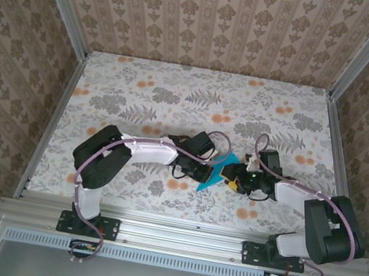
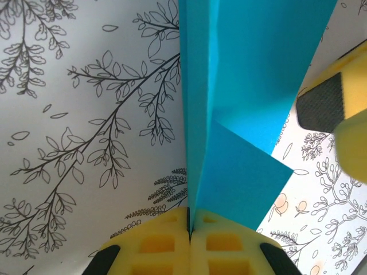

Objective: Fold a paper plane with a square sheet of paper (pick it up from the middle)
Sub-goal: Move a paper plane to the center of the table.

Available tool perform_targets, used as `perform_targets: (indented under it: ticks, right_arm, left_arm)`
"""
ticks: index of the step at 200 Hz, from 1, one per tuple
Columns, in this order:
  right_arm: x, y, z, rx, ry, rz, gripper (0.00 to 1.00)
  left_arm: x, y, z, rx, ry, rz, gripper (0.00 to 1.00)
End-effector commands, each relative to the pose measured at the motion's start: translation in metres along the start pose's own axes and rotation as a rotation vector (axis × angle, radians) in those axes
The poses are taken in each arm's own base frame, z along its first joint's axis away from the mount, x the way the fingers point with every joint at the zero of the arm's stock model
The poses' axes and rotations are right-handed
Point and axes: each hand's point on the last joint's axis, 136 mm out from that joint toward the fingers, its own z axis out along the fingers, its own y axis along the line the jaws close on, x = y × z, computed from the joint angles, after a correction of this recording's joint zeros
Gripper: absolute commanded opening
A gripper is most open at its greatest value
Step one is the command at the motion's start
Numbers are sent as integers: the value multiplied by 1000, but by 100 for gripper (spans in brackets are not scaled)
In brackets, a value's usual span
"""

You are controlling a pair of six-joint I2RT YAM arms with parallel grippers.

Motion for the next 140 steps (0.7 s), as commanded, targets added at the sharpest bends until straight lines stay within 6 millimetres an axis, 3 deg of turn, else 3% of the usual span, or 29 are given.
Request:
perform_targets:
  ticks: [1, 61, 140]
  right_arm:
    - [-1, -3, 8, 17, -7, 17, 54]
    - [4, 2, 20, 9, 17, 17, 58]
    - [7, 13, 14, -5, 7, 16, 59]
  left_arm:
    - [-8, -12, -13, 64, -39, -11, 2]
    - [-5, -9, -9, 84, -38, -35, 2]
    - [-2, -1, -10, 95, -42, -75, 2]
